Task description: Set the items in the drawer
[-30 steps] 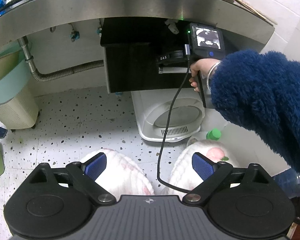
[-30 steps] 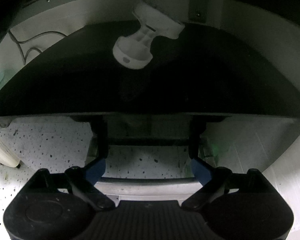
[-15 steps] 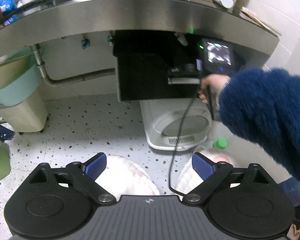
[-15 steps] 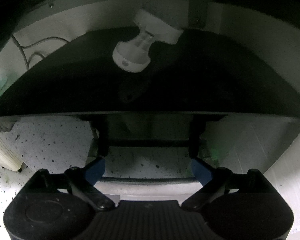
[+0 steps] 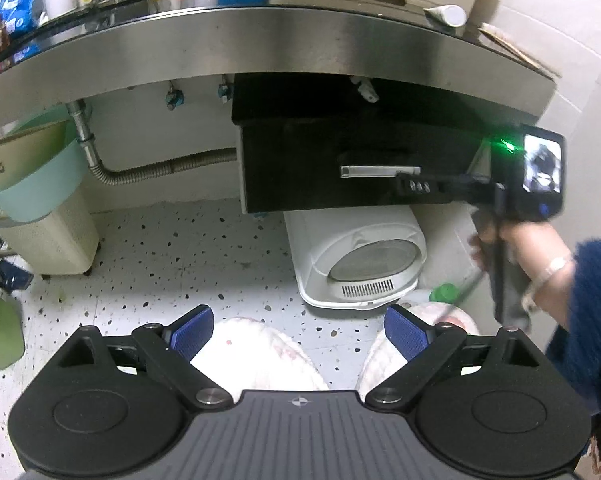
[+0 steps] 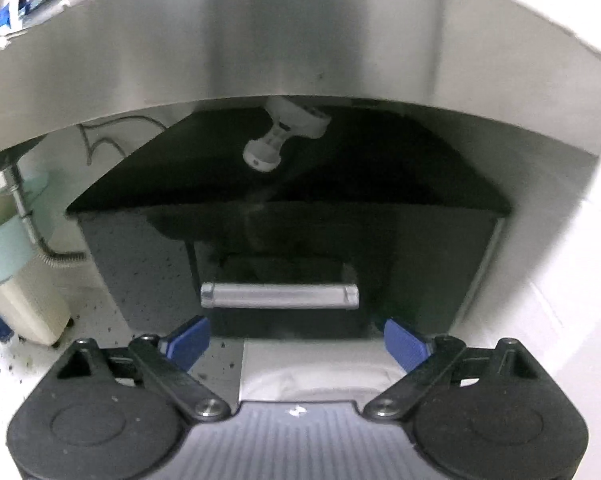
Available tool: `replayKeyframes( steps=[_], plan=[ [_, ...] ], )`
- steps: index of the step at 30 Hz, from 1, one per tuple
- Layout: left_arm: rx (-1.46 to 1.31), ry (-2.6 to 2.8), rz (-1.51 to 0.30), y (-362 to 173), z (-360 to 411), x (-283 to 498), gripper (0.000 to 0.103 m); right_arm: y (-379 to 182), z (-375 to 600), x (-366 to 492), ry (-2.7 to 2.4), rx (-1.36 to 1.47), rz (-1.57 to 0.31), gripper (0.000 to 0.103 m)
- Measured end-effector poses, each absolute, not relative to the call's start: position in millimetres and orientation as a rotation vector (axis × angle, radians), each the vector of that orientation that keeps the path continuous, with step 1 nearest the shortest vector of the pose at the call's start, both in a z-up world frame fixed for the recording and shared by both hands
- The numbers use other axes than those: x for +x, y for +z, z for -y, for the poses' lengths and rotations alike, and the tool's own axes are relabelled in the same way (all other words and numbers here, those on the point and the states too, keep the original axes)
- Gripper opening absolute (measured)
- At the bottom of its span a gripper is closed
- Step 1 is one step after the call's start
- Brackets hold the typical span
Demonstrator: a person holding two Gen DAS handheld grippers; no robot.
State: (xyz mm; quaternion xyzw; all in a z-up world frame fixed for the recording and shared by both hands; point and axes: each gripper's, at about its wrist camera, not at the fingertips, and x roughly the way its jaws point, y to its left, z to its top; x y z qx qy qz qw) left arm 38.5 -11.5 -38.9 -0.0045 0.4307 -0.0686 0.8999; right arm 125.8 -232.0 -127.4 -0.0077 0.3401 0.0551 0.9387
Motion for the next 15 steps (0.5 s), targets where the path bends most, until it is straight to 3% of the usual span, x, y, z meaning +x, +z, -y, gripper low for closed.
replayKeyframes(
  steps=[3,5,15],
  plan=[
    [-0.002,-0.149,-0.873,-34,12,32,0.093,-114,236,94,0.11,-0.009,-0.683,0.095],
    [-0.002,-0.137,-0.861,-32,11,27,0.093,-104,236,72,0.123,-0.002,-0.663,0.102],
    [-0.032,-0.124,-0.767,-13,5,-4,0.093,-66,231,-5,0.095,0.028,-0.615,0.102]
  ],
)
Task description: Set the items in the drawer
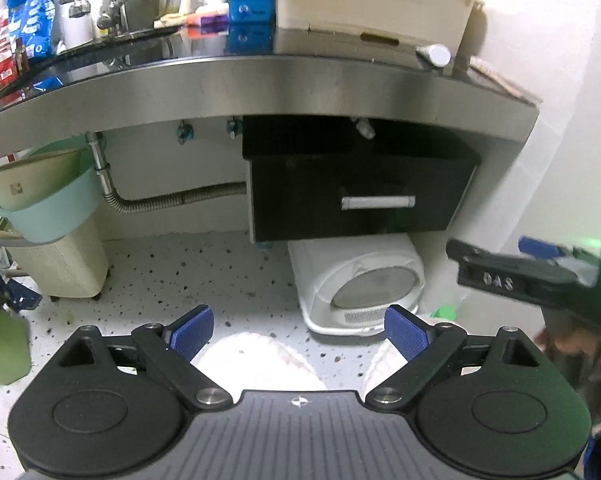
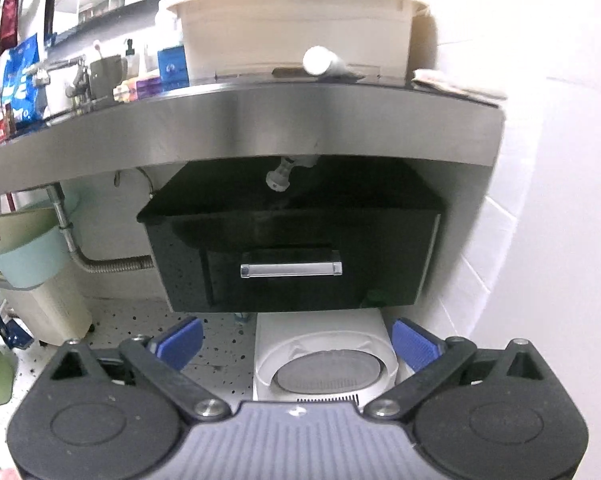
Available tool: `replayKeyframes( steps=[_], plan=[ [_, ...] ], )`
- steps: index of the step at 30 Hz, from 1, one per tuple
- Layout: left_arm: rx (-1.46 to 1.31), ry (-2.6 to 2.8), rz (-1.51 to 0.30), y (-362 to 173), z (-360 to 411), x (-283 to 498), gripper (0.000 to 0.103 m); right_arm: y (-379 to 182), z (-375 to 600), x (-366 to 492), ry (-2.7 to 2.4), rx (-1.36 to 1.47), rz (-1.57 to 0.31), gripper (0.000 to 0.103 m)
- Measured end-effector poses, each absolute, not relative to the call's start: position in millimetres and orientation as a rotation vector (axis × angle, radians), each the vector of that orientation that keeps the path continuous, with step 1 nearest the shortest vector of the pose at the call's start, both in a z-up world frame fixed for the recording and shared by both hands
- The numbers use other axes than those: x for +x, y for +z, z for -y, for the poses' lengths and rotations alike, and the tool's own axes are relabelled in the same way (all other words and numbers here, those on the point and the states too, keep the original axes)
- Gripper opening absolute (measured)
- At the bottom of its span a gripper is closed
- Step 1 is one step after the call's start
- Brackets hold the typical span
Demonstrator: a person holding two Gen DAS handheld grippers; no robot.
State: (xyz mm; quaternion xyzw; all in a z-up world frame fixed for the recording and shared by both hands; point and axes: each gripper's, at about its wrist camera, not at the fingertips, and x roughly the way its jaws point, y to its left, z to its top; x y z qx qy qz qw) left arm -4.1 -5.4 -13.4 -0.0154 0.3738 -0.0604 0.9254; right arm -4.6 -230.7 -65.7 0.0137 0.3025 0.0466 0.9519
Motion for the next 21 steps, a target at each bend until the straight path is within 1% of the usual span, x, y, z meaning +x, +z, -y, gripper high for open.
replayKeyframes(
  steps=[10,21],
  plan=[
    [-0.043,-0.102,-0.669,6,6,-27,0.093,-22,232,-68,0.096,0.028,-0.538,0.102],
    [-0.043,-0.073,-0.615,18,5,-47,0.093,1,224,-109,0.044,0.015,-0.471,0.103]
  ],
)
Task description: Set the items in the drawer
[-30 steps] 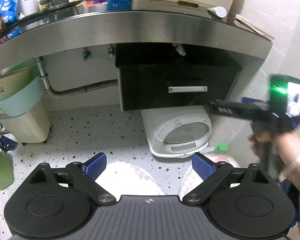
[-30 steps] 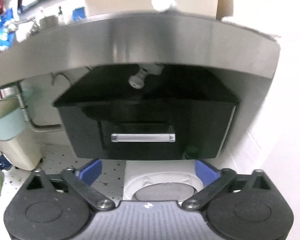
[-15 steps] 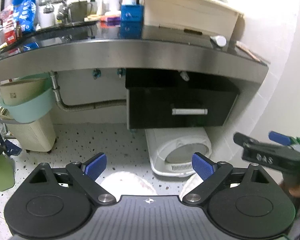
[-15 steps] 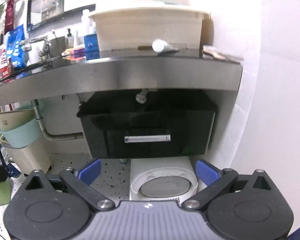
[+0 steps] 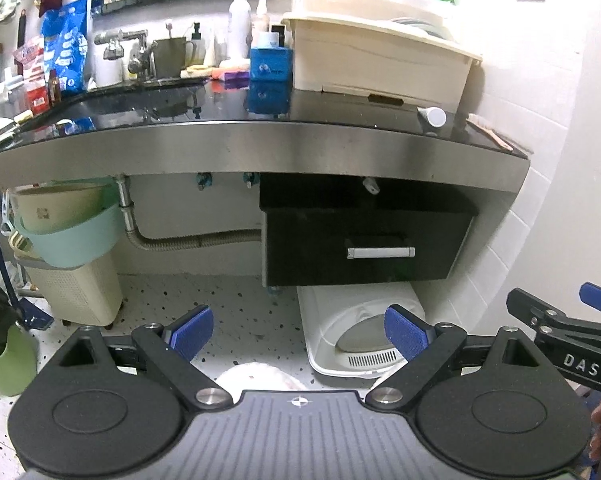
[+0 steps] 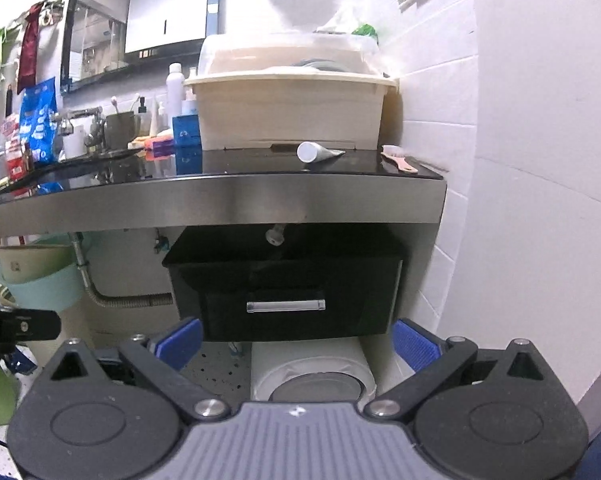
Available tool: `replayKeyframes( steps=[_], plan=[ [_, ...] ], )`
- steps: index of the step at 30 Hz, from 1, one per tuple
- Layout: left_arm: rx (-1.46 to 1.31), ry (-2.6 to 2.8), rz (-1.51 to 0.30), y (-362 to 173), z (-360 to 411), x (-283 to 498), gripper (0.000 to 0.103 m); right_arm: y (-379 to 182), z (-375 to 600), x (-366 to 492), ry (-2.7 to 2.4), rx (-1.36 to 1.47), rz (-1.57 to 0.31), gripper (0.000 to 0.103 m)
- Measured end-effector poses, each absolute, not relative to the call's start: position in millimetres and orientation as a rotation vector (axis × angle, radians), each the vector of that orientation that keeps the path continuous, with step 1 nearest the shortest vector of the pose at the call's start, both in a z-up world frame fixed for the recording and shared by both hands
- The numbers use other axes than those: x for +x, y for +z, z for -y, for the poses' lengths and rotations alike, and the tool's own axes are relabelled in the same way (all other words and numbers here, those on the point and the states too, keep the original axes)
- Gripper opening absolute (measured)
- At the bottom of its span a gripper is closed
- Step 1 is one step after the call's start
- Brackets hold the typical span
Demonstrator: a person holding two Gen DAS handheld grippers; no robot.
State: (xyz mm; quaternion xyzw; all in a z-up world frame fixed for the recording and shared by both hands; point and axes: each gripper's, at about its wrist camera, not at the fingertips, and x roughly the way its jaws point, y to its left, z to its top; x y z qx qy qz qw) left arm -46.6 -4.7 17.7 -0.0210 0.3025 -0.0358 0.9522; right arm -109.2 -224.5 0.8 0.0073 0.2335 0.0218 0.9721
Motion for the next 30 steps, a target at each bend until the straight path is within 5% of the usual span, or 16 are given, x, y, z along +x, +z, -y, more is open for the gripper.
replayKeyframes(
  steps=[30],
  plan=[
    [0.011,-0.091,-0.594,23,12,-60,0.093,14,214,-133,0.098,0.04,-0.475,0.103]
  ],
)
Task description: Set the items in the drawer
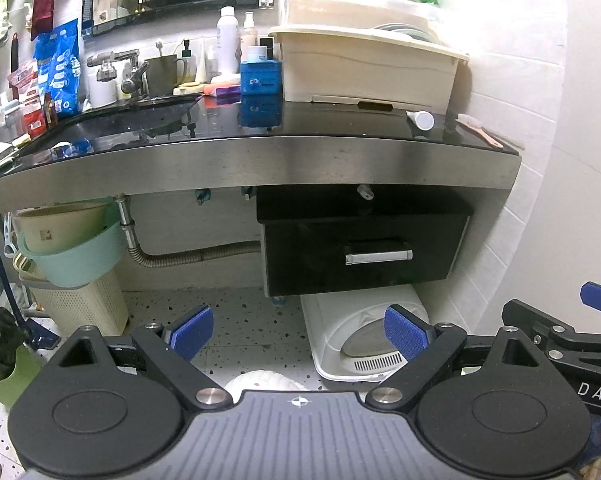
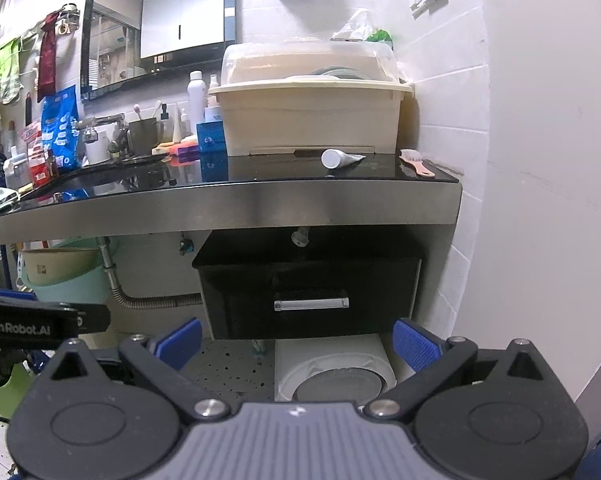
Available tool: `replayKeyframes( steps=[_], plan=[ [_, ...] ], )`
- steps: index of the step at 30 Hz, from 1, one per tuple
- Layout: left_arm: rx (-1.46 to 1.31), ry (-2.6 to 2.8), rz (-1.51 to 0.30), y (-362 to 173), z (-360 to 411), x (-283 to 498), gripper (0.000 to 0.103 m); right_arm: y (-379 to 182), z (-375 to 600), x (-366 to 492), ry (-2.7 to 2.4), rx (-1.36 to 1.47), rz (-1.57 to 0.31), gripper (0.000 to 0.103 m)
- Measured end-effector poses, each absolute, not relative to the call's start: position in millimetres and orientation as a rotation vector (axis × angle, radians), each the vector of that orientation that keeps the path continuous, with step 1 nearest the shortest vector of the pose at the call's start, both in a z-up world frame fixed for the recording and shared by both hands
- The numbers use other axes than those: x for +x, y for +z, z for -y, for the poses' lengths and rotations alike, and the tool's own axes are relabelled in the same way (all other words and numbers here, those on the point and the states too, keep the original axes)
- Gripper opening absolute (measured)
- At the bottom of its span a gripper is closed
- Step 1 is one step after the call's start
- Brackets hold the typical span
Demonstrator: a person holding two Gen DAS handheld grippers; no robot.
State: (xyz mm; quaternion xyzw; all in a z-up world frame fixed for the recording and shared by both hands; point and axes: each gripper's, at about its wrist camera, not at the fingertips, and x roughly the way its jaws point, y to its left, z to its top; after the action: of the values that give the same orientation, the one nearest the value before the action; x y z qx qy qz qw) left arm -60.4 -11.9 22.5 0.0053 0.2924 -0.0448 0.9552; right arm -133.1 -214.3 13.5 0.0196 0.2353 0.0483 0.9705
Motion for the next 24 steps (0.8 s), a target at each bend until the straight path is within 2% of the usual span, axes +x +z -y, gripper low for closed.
replayKeyframes(
  steps=[24],
  plan=[
    [0.005,-0.096,-0.608,21.3,11.3,-62.8,0.093,10.6,210.7,-135.0,0.108,0.041,-0.486,0.103]
  ],
)
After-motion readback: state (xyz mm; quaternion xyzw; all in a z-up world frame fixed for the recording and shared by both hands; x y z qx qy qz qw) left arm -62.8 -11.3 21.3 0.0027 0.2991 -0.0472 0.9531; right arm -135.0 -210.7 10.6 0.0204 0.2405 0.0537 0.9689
